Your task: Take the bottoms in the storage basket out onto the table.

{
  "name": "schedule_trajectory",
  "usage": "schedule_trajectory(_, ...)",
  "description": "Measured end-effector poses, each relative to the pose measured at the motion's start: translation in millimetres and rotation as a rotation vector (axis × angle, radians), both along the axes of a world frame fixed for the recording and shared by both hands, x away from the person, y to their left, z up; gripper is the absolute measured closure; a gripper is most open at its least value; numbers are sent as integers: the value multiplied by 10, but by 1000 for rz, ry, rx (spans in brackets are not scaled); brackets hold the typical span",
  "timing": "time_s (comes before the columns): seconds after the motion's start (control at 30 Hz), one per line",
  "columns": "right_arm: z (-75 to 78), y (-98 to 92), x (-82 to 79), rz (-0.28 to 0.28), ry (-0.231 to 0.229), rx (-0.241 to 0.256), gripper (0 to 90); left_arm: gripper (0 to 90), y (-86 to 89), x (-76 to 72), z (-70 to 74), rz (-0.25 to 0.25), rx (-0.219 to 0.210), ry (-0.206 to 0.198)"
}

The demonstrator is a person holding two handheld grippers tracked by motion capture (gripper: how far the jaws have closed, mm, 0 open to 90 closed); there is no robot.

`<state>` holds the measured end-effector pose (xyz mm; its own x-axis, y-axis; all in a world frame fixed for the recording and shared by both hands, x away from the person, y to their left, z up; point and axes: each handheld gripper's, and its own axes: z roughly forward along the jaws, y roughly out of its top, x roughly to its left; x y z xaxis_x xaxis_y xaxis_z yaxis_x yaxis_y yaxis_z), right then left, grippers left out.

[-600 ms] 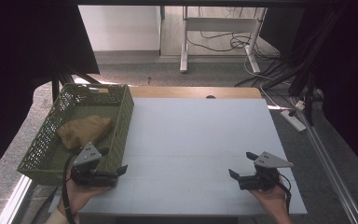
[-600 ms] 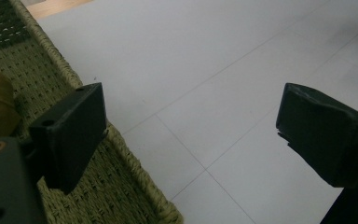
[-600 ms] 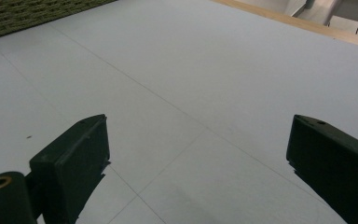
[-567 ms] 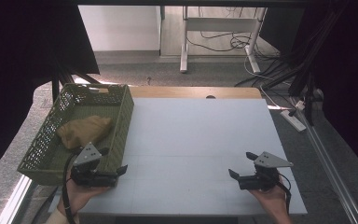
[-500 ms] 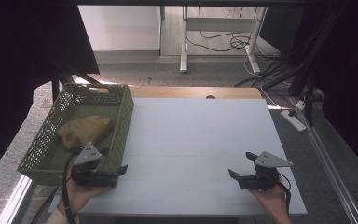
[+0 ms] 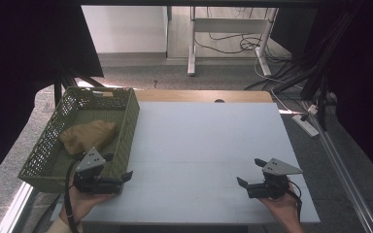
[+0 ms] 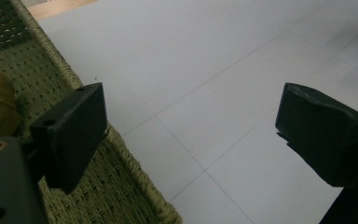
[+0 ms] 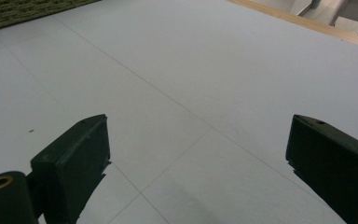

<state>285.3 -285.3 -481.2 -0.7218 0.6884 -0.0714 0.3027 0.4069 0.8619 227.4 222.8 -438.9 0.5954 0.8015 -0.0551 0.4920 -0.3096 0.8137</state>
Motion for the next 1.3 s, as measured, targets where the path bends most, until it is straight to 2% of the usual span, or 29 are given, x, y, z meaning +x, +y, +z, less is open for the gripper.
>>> schedule_trajectory(0.53, -20, 27, 6, 2, 3, -22, 63, 102, -1, 37, 153, 0, -5, -17)
schedule_trajectory(0.83, -27, 22, 21, 4, 13, -13, 63, 102, 9, 87, 211, -1, -7, -16)
schedule_trajectory(1.07, -24, 23, 22, 3, 12, -21, 63, 103, 40, 106, 206, 4, -35, -3)
schedule_trajectory(1.3, -28, 30, 24, 0, 11, -22, 63, 103, 74, 185, 287, 4, -61, 10)
